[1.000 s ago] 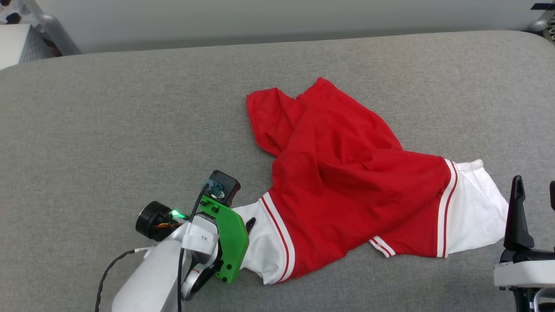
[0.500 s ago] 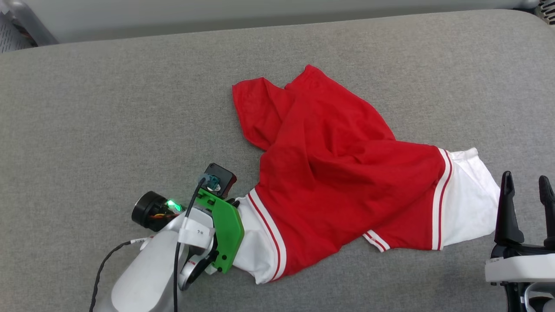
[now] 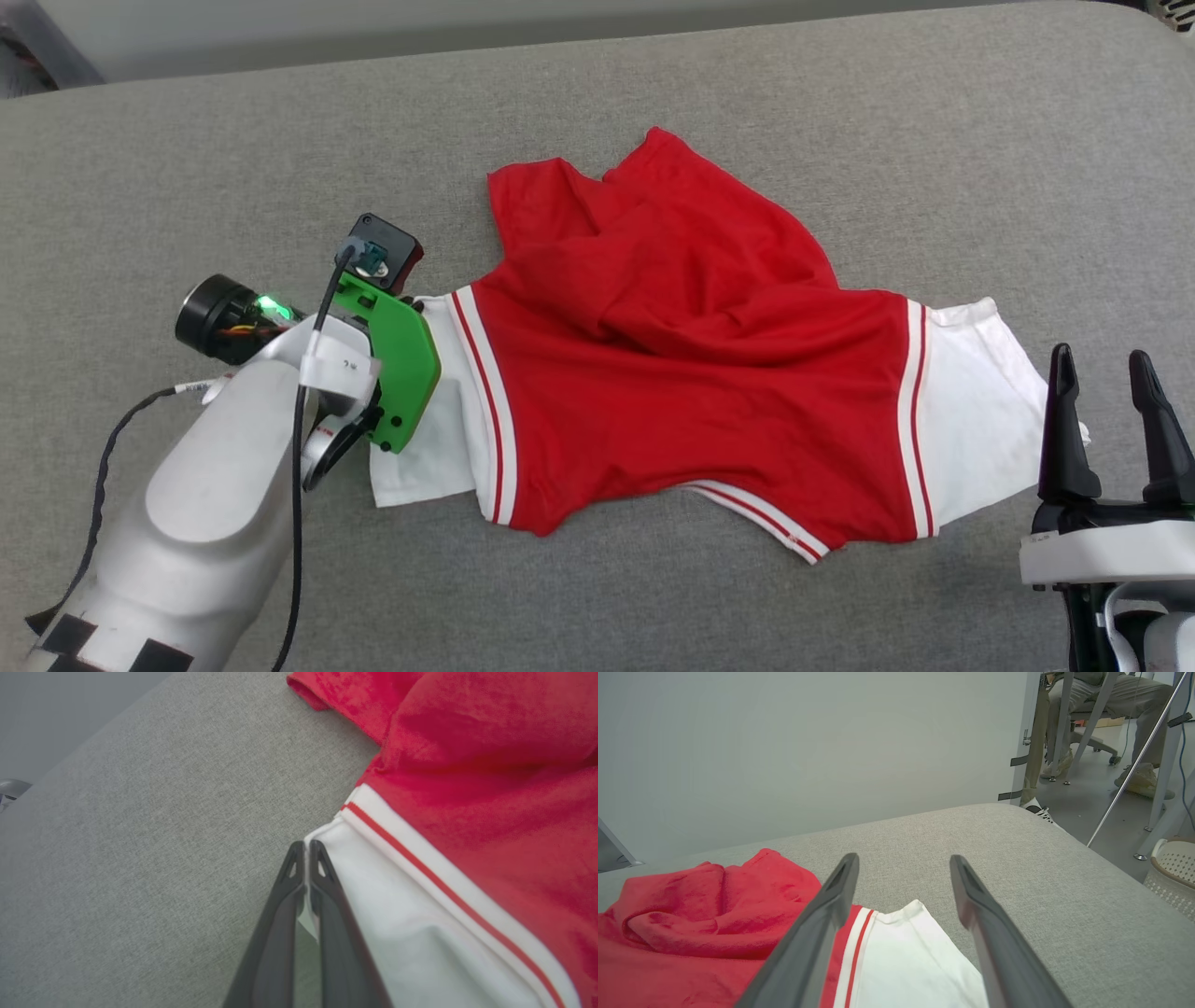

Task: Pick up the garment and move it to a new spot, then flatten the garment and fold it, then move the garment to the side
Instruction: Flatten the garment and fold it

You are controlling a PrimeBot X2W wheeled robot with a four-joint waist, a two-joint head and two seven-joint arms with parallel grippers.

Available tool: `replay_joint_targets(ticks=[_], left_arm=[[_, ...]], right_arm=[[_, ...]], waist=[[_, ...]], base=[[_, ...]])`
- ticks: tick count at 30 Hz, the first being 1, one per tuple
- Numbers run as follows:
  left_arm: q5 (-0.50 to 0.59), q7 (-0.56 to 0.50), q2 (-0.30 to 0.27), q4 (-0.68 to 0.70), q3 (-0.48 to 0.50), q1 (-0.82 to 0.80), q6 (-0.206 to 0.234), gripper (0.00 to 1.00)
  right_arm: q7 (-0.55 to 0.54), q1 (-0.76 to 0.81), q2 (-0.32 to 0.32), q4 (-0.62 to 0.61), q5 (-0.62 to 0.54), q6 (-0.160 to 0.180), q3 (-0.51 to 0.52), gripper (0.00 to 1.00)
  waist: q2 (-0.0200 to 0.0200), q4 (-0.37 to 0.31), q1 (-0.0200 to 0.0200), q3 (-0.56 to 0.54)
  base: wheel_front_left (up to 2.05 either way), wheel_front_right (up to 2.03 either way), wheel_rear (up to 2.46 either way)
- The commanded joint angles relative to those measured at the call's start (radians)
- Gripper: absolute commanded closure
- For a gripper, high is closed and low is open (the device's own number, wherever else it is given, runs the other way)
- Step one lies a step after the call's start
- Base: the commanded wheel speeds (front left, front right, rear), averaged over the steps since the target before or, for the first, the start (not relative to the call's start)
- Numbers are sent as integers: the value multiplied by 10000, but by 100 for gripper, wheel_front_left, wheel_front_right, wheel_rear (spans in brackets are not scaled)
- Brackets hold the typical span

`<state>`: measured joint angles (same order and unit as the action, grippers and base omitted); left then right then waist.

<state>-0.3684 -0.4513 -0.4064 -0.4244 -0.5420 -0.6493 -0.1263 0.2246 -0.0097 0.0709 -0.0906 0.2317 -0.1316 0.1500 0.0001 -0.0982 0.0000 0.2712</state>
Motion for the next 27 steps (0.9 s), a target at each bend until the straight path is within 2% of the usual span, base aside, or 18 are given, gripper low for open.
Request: replay_joint_targets(ticks=[1, 5, 6, 7, 13, 17, 23, 27], left_arm=[[-217, -65, -150, -189, -260, -336, -33, 100], [-786, 193, -629, -584, -1290, -1082, -40, 100], [-860, 471, -726, -740, -1399, -1265, -40, 89], [-837, 801, -804, -909, -1520, -1414, -41, 0], [-1002, 2860, -545, -1695, -1493, -1498, -11, 0], [-991, 4290, -244, -1772, -1336, -1203, 253, 0], [-1299, 6413, 133, -1005, -750, -226, 991, 0], [-1471, 7048, 298, 126, -152, 750, 1558, 0]], right_arm=[[58, -184, 22, 67, -37, 9, -60, 0], [107, -339, 26, 203, -77, 9, -185, 0], [123, -371, 25, 239, -86, 9, -206, 0], [138, -398, 22, 277, -91, 9, -227, 0], [188, -384, 85, 488, -108, 9, -191, 0], [165, -304, 201, 537, -101, 9, -94, 0], [62, -104, 377, 543, -64, 9, 76, 0], [3, 144, 425, 367, -71, 9, 137, 0]], waist=[[-1, -79, 0, 115], [-1, -122, 0, 217], [-1, -111, 0, 219], [-1, -95, 0, 205], [-1, 194, 0, -199], [-1, 496, 0, -576], [-1, 949, 0, -1170], [-1, 1233, 0, -1475]], base=[[0, 0, 0], [0, 0, 0], [0, 0, 0], [0, 0, 0], [0, 0, 0], [0, 0, 0], [0, 0, 0], [0, 0, 0]])
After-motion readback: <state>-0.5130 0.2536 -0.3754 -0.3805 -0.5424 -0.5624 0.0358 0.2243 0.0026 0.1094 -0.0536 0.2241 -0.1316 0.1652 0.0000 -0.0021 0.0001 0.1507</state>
